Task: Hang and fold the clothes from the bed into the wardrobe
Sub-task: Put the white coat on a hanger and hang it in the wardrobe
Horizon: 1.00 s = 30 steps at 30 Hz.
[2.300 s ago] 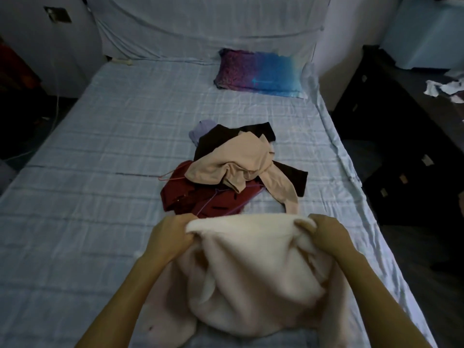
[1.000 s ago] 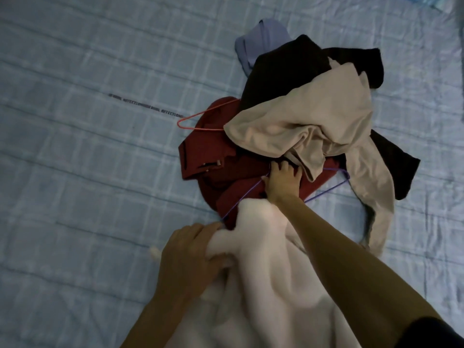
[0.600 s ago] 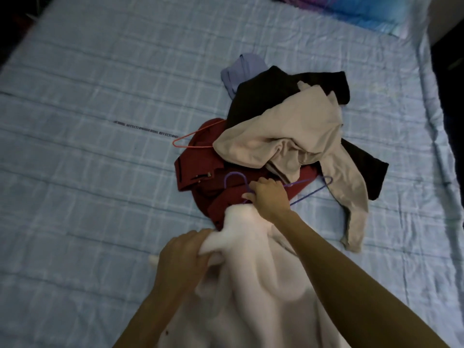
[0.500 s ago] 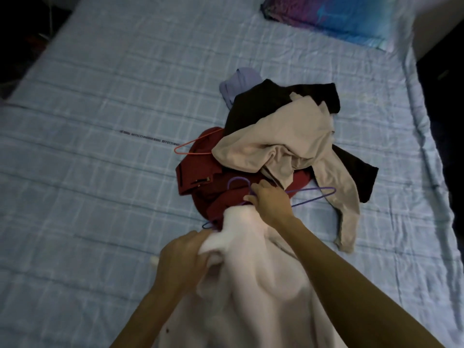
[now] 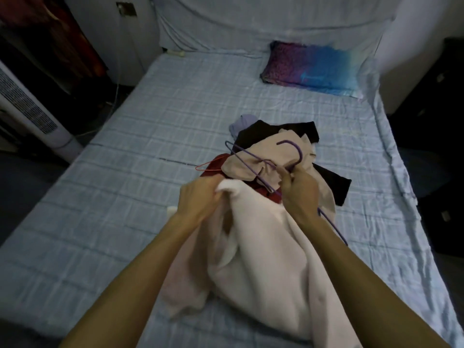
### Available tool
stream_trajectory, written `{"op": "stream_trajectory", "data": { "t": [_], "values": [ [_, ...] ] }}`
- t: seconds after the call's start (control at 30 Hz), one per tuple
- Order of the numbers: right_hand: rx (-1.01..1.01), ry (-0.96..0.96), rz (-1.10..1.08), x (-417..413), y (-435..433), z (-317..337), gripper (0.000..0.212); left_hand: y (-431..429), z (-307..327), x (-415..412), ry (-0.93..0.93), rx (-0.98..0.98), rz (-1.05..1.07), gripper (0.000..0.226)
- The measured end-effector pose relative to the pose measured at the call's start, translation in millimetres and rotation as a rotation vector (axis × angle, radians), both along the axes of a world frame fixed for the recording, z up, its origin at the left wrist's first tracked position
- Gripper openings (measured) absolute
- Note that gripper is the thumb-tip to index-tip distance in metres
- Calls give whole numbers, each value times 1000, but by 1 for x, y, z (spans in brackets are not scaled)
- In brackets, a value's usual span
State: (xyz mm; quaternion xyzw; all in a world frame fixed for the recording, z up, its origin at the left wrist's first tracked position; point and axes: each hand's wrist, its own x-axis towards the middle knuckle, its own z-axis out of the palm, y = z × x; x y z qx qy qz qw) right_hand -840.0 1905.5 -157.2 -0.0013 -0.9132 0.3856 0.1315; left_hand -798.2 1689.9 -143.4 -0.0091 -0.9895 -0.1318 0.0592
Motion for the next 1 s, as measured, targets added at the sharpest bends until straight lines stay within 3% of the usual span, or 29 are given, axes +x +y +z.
{"op": "stream_trajectory", "data": {
  "t": [0.27, 0.53, 0.77, 1.0],
  "values": [
    [-236, 134, 13, 73, 29, 69, 22, 15, 67, 6, 130, 62, 132, 22],
    [-350, 210, -20, 115, 51, 87, 26, -2, 103, 15, 180, 85, 285, 15],
    [-264, 144, 63, 126, 55, 73, 37, -7, 113, 18, 182, 81, 315, 16],
    [-88, 154, -15, 128, 8, 77, 24, 19, 122, 23, 251, 28, 197, 19]
  ]
}}
